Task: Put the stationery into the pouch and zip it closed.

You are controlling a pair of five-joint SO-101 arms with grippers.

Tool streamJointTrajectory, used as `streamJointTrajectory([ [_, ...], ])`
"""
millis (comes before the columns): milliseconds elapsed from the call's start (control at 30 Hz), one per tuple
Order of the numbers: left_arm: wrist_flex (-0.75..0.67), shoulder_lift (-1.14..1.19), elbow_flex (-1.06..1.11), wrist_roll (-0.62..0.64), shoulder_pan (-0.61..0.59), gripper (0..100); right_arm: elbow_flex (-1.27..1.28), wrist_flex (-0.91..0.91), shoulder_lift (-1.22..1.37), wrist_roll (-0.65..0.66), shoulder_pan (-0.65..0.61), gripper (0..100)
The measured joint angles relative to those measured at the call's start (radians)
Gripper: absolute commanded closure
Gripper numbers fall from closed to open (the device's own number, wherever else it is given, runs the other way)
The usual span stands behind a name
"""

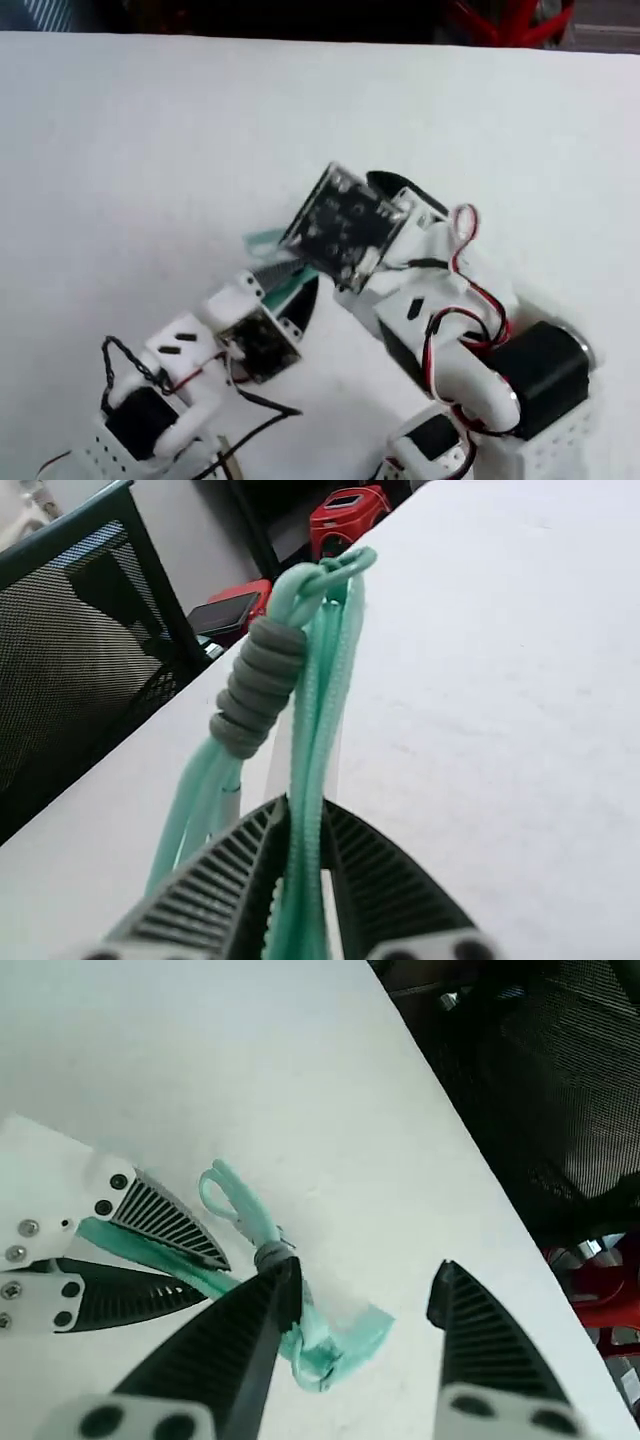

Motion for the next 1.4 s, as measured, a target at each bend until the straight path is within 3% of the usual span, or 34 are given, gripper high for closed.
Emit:
streamJointTrajectory([
  [133,0.002,0.0,0.005,-0.023,0.025,98,0.117,0.0,0.006,0.1,0.002,78.9],
  [700,0.002,0.002,0.014,-0.026,0.028,98,0.422,-0.057,-0.061,0.198,0.025,78.9],
  [867,0.0,0.002,0.014,-0.028,0.025,98,0.431,-0.106,-0.066,0.193,0.026,78.9],
  [1033,-0.002,0.0,0.012,-0.028,0.023,98,0.411,-0.126,-0.054,0.071,0.003,78.9],
  [1400,0.0,0.0,0.014,-0.028,0.028,98,0.362,-0.176,-0.055,0.021,0.003,78.9],
])
